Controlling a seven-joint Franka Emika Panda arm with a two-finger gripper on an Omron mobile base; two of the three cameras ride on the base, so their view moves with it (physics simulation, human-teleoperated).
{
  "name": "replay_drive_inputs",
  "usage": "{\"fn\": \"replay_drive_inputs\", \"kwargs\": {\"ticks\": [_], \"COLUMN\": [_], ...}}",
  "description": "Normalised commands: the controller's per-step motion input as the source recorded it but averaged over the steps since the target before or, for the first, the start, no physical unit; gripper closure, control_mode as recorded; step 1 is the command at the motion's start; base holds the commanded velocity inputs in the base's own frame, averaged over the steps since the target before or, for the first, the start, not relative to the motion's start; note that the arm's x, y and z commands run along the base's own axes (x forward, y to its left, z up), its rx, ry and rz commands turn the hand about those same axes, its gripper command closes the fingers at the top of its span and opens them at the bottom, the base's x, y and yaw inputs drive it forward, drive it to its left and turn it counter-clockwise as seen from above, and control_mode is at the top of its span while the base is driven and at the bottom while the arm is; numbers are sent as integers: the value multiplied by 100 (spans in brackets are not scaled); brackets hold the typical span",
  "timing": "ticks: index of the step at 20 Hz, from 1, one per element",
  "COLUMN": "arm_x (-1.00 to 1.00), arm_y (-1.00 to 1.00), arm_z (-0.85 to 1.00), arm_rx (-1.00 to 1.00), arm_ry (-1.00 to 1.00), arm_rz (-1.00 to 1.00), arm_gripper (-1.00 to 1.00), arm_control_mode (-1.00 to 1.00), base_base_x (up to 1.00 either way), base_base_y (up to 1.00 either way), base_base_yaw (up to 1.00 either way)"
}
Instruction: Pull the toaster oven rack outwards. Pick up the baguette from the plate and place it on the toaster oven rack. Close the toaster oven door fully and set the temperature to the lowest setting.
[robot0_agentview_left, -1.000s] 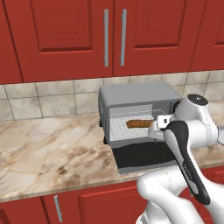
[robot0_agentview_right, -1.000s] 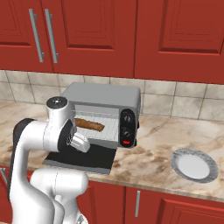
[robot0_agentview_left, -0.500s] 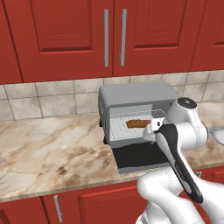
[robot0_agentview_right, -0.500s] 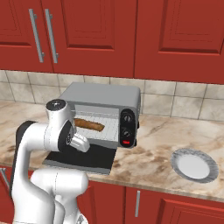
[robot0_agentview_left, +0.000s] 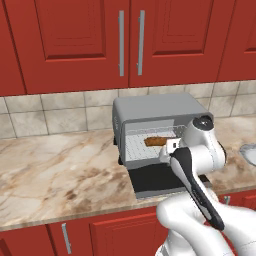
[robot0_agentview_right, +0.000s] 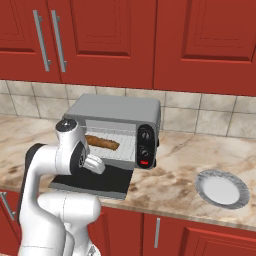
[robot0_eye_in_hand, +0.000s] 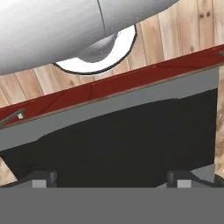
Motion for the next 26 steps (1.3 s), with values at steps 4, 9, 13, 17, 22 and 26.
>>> {"fn": "replay_drive_inputs", "kwargs": {"ticks": [4, 9, 13, 17, 22, 26], "arm_x": [27, 28, 33, 36, 35, 35], "arm_y": [4, 3, 2, 3, 2, 4], "arm_z": [-29, -29, -28, -26, -30, -34], "arm_rx": [-6, -5, -5, -5, -6, -7], "arm_ry": [-4, -4, -3, -2, -1, 0], "arm_rz": [0, 0, 0, 0, 0, 0], "arm_gripper": [-100, -100, -100, -100, -100, -100], "arm_control_mode": [-100, -100, -100, -100, -100, -100], "base_base_x": [0, 0, 0, 0, 0, 0], "base_base_y": [0, 0, 0, 0, 0, 0], "base_base_yaw": [0, 0, 0, 0, 0, 0]}}
